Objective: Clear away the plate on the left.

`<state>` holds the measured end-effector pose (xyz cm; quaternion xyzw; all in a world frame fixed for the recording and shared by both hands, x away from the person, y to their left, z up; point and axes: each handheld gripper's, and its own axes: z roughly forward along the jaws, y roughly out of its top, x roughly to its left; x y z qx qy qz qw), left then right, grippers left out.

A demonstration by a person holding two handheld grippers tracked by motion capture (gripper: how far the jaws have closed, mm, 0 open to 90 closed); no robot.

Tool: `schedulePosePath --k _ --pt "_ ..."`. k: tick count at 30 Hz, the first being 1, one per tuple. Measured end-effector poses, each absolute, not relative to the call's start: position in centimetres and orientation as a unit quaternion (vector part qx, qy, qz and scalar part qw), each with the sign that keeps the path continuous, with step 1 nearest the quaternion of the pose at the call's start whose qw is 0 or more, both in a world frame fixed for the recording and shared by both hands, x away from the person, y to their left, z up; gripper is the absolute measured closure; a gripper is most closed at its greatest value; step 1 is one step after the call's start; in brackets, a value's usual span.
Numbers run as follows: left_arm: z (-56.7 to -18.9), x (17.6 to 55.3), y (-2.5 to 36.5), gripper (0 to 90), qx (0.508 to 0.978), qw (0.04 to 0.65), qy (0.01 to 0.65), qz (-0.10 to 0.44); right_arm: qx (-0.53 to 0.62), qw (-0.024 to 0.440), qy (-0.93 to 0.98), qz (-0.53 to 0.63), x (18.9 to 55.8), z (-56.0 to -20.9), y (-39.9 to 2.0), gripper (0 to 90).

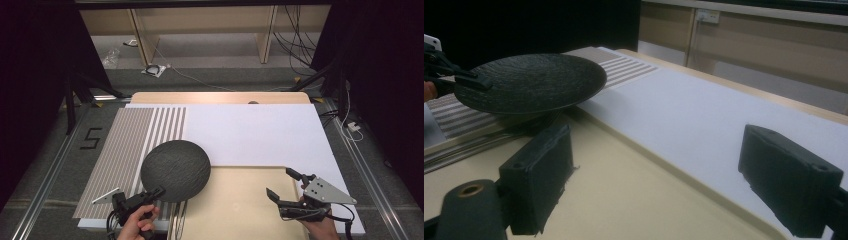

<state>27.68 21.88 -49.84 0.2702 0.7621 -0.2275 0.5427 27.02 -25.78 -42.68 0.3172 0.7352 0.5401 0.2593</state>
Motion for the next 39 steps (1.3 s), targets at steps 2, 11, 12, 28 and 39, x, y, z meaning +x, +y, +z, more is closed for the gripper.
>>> schedulePosePath --k 2,11,12,28,39 --pt "-49.8 27.6 21.5 83.0 0.275 0.542 0.76 -0.232 0.317 0.259 0.735 0.54 27.0 -42.7 -25.8 15.2" --pt "-49.7 27.5 19.9 83.0 0.306 0.534 0.748 -0.249 0.317 0.259 0.736 0.539 27.0 -42.7 -25.7 15.1" --pt "-49.7 27.5 19.7 83.0 0.308 0.533 0.747 -0.25 0.317 0.259 0.736 0.539 27.0 -42.7 -25.7 15.2" --pt "-49.8 27.3 17.5 83.0 0.346 0.519 0.735 -0.265 0.316 0.259 0.735 0.54 27.1 -42.7 -25.7 15.2" --pt "-49.9 27.3 16.4 82.8 0.366 0.508 0.729 -0.276 0.316 0.26 0.735 0.541 27.1 -42.7 -25.7 15.2"
